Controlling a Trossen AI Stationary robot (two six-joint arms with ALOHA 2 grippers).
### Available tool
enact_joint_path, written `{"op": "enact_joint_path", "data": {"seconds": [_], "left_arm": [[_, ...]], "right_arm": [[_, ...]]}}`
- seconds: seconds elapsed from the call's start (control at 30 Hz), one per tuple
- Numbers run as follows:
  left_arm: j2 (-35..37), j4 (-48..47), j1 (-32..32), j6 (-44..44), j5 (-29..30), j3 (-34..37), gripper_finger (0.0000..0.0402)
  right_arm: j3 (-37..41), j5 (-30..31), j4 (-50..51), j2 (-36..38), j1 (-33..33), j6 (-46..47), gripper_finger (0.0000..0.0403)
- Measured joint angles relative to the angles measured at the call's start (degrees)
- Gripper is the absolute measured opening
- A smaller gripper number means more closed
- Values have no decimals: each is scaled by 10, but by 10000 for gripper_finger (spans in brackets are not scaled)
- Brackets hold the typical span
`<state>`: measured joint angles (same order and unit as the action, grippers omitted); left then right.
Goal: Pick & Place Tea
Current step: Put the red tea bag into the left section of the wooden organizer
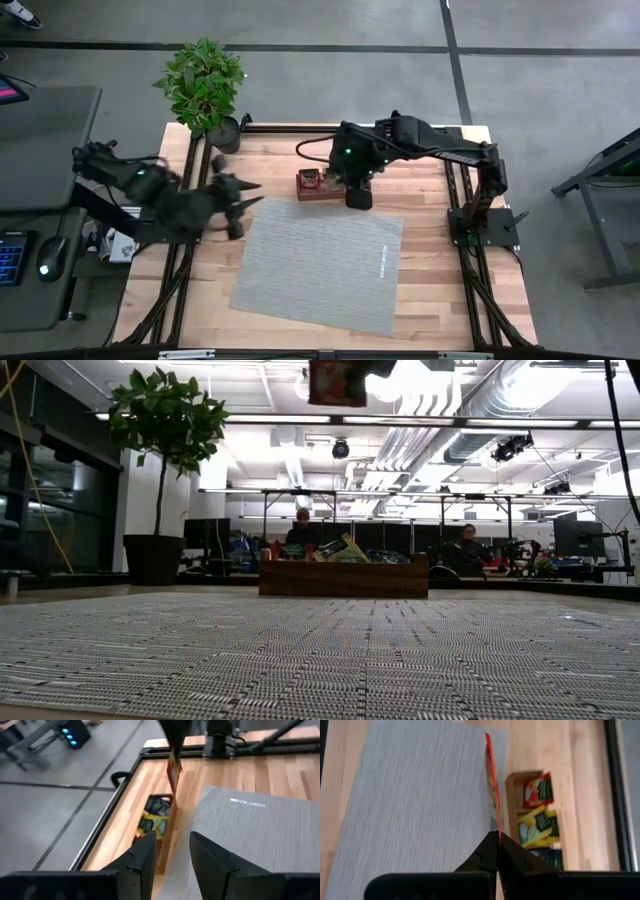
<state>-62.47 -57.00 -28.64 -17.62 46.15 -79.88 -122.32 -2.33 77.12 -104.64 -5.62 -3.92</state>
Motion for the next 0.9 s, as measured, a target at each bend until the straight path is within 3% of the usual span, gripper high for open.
{"op": "enact_joint_path", "data": {"seconds": [0.23, 0.37, 0.67, 0.9], "left_arm": [[-52, 107, 106, 158, -123, 0, 116], [-95, 148, 155, 210, -194, 0, 141], [-181, 270, 227, 219, -317, 0, 246], [-203, 343, 238, 205, -317, 0, 257]], "right_arm": [[2, -11, 44, -10, 13, 6, 0], [3, -11, 45, -12, 26, 7, 0], [3, 5, 46, -12, 32, 15, 0], [3, 7, 45, -12, 34, 26, 0]]}}
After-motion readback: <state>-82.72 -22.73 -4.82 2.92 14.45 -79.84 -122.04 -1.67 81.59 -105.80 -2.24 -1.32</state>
